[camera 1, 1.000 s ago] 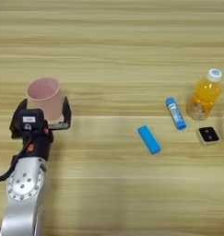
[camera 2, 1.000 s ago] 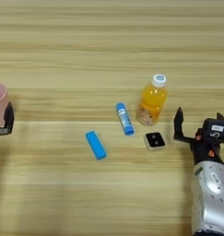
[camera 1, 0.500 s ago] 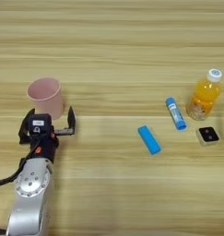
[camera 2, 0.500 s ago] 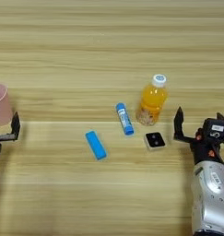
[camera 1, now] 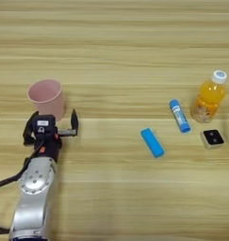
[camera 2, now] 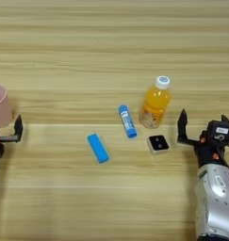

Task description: Move the objects on the table

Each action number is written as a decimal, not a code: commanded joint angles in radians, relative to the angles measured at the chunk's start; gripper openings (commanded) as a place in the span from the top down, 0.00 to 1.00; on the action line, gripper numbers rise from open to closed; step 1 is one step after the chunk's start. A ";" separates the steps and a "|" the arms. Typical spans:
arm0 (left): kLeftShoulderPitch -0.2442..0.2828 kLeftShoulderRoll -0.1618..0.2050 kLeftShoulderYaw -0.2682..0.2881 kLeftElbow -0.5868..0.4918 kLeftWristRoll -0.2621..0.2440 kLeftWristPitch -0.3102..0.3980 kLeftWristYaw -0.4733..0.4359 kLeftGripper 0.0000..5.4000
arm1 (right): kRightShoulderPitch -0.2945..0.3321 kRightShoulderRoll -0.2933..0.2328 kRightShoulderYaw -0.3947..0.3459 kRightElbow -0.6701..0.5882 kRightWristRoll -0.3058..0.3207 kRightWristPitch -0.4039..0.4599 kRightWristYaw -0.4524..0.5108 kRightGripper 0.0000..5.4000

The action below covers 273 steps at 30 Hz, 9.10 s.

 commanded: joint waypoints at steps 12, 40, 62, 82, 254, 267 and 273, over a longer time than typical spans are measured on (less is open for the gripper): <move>-0.046 0.006 0.022 0.070 0.029 -0.038 0.039 0.00 | -0.011 -0.005 0.003 0.001 0.003 0.006 0.005 0.01; -0.158 0.004 0.032 0.270 0.048 -0.139 0.107 0.00 | -0.006 -0.005 0.007 -0.005 0.006 0.010 0.010 0.01; -0.258 0.005 0.035 0.416 0.052 -0.201 0.116 0.00 | -0.007 -0.001 0.008 -0.003 0.004 0.011 0.017 0.01; -0.285 0.012 0.053 0.478 0.043 -0.240 0.131 0.13 | -0.005 -0.004 0.007 -0.004 0.005 0.012 0.019 0.00; -0.215 -0.003 -0.048 0.381 0.022 -0.233 -0.006 0.00 | 0.097 0.026 0.053 -0.178 0.001 0.081 0.029 0.00; -0.228 -0.013 -0.029 0.388 0.022 -0.252 0.026 0.00 | 0.162 0.030 0.092 -0.246 0.002 0.107 0.081 0.00; -0.237 -0.019 -0.019 0.390 0.024 -0.253 0.049 0.00 | 0.204 0.022 0.129 -0.282 -0.001 0.121 0.124 0.00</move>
